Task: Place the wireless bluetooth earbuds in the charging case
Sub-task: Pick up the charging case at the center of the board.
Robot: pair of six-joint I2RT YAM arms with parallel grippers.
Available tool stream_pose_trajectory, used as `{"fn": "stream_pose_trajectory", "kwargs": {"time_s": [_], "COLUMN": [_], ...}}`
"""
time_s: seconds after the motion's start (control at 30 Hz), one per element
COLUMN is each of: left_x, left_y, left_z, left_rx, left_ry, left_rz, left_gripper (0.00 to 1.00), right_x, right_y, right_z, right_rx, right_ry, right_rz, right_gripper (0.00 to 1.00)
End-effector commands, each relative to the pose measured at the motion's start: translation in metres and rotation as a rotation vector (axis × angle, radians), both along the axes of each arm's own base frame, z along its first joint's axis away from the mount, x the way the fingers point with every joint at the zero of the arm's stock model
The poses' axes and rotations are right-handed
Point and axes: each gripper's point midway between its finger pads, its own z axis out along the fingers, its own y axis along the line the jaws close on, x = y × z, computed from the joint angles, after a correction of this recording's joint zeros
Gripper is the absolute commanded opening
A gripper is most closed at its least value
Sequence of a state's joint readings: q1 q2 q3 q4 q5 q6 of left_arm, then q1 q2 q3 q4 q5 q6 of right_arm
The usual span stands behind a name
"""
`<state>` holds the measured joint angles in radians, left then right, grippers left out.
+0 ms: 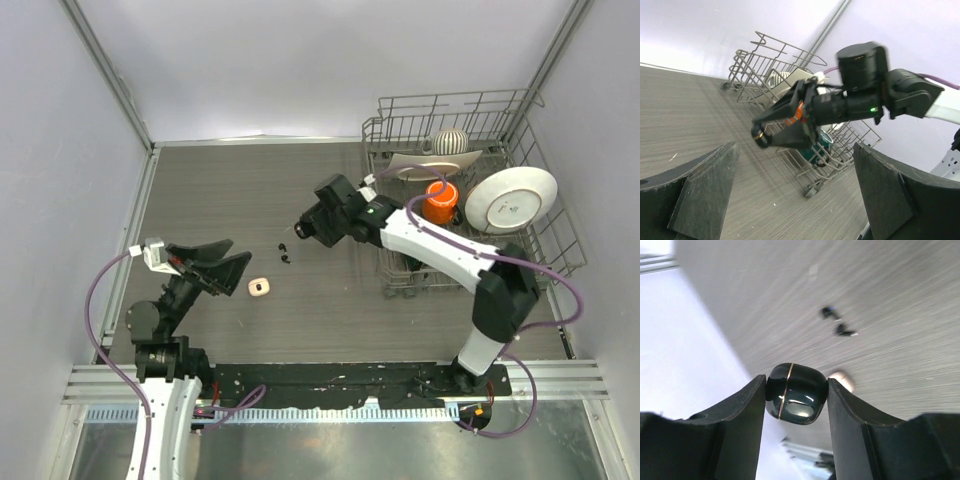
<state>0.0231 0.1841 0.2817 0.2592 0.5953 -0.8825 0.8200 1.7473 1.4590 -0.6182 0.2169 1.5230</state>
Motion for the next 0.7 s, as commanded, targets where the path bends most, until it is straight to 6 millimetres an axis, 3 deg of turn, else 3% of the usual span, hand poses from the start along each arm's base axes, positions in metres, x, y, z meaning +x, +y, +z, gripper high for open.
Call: {"fn": "stream_pose_trajectory", "kwargs": {"time_s": [0.0,0.07,0.27,0.4,0.57,0.67], "left_x": [-0.003,0.003,0.015,0.018,0.023,0.032], "left_y": [-0.004,-0.005,-0.024,-0.036,-0.061,-0.055], "left_z": [0.026,0.025,0.027,0.033,0.018,0.012], "left_rx": [-0.011,-0.018,0.036,0.09,0.109,0.102], "left_ry": [-0.082,-0.057,0.005,-0.019,0.045,0.079], "left_rz": [-0.038,-0.045,-0.115,-0.103,-0.133,-0.068], "left_gripper": [1.0,1.0,1.0,1.0,1.0,1.0], "right_x": [0.001,-0.001,-0.007,-0.008,-0.011,-0.013], "right_y": [0.027,0.034,0.041,0.042,0.045,0.042], "right_z": [0.068,0.09,0.114,0.117,0.123,0.123], "right_rx": [0.258,0.316,0.369,0.384,0.408,0.407], "right_ry": [-0.143,-0.21,-0.3,-0.307,-0.311,-0.311], "right_rz": [-0.004,0.006,0.02,0.02,0.032,0.029], "right_gripper": [0.01,0.01,0.01,0.01,0.01,0.01]}}
